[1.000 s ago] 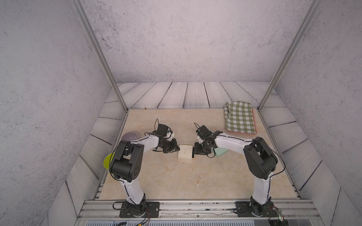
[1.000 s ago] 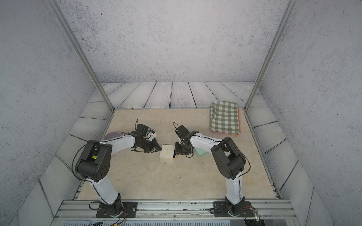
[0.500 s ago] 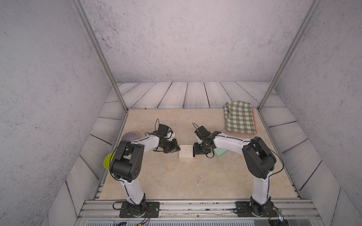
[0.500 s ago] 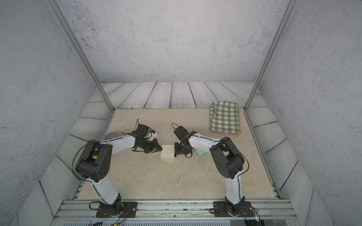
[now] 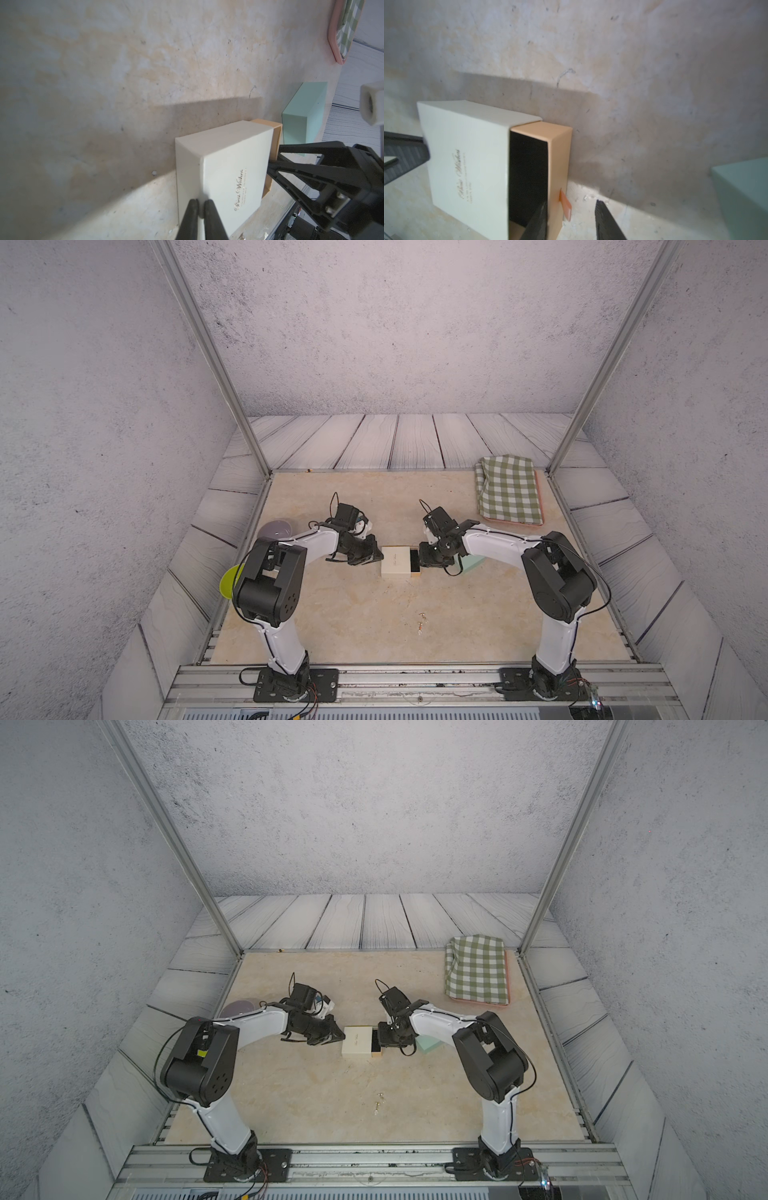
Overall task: Place the earrings into the drawer-style jewelry box
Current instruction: Open the drawer in the jewelry box.
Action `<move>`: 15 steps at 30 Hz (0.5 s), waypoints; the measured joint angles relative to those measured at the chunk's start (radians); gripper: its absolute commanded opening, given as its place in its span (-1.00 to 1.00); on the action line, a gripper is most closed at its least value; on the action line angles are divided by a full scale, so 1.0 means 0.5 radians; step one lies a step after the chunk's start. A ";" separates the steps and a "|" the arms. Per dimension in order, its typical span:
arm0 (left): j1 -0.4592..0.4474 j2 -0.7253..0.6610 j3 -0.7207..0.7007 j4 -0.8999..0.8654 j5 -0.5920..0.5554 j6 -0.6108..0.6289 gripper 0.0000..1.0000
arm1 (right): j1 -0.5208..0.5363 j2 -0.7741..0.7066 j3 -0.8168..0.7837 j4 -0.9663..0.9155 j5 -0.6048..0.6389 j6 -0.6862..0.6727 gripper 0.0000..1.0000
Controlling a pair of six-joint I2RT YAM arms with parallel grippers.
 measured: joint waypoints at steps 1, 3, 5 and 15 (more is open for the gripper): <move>0.000 0.000 0.000 0.000 0.000 0.000 -0.79 | -0.007 -0.005 -0.006 -0.001 -0.001 -0.001 -0.22; 0.000 0.000 0.000 0.000 0.001 0.000 -0.79 | -0.017 -0.018 -0.022 -0.001 -0.001 -0.002 -0.22; 0.000 0.000 0.000 0.000 0.000 0.000 -0.79 | -0.024 -0.028 -0.029 -0.009 0.001 -0.006 -0.23; 0.000 0.000 0.000 0.000 0.000 0.000 -0.79 | -0.037 -0.030 -0.037 -0.014 -0.002 -0.027 -0.23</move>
